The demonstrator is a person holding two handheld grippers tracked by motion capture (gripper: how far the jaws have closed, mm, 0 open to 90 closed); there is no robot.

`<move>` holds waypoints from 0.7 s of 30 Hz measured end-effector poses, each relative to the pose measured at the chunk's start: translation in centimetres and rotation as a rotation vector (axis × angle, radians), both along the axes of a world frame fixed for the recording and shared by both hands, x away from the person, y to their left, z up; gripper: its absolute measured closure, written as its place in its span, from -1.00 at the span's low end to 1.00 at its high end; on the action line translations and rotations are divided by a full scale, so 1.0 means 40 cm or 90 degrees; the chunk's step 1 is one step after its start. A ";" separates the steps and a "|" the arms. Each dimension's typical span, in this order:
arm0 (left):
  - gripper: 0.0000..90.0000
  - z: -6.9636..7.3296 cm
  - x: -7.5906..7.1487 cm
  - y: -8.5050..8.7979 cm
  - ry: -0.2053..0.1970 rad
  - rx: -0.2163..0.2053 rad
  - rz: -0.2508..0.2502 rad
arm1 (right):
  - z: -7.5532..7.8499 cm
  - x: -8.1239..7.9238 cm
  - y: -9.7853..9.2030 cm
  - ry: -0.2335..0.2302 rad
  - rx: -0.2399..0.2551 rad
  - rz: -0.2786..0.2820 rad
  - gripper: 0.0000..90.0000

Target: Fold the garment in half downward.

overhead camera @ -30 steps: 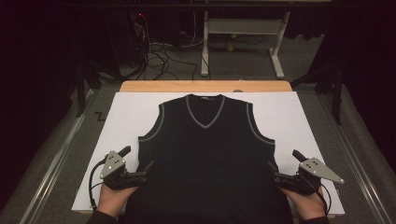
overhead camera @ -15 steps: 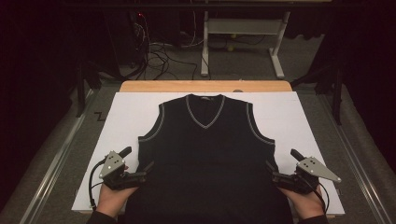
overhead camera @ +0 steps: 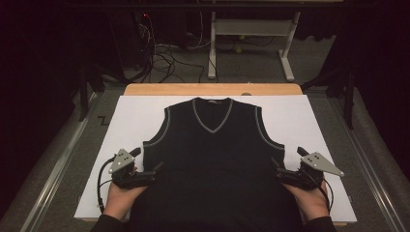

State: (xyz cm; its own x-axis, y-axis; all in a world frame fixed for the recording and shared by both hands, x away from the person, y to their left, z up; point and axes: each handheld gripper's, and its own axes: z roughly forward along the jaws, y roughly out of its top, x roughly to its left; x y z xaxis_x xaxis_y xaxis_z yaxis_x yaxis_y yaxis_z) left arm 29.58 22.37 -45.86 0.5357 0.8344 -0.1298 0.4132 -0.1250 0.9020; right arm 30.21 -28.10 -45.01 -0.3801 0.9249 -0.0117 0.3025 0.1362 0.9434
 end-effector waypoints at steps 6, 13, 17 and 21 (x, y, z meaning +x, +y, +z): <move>-1.00 -0.007 0.035 0.007 0.036 0.027 0.036 | -0.007 0.052 0.013 0.027 -0.019 -0.011 -1.00; -0.94 -0.034 0.087 0.018 0.148 0.071 0.070 | -0.023 0.111 0.007 0.075 -0.037 -0.036 -1.00; -0.61 -0.049 0.094 0.021 0.189 0.099 0.075 | -0.032 0.117 0.000 0.120 -0.052 -0.038 -0.97; -0.36 -0.054 0.094 0.021 0.203 0.112 0.074 | -0.034 0.106 -0.012 0.147 -0.053 -0.035 -0.81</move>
State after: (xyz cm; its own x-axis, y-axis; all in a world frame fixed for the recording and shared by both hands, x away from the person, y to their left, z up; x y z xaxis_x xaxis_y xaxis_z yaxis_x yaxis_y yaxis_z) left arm 33.36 23.20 -48.02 0.3921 0.9116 -0.1234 0.6899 -0.2027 0.6949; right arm 34.44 -28.57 -46.39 -0.3301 0.9439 -0.0073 0.5178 0.1876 0.8347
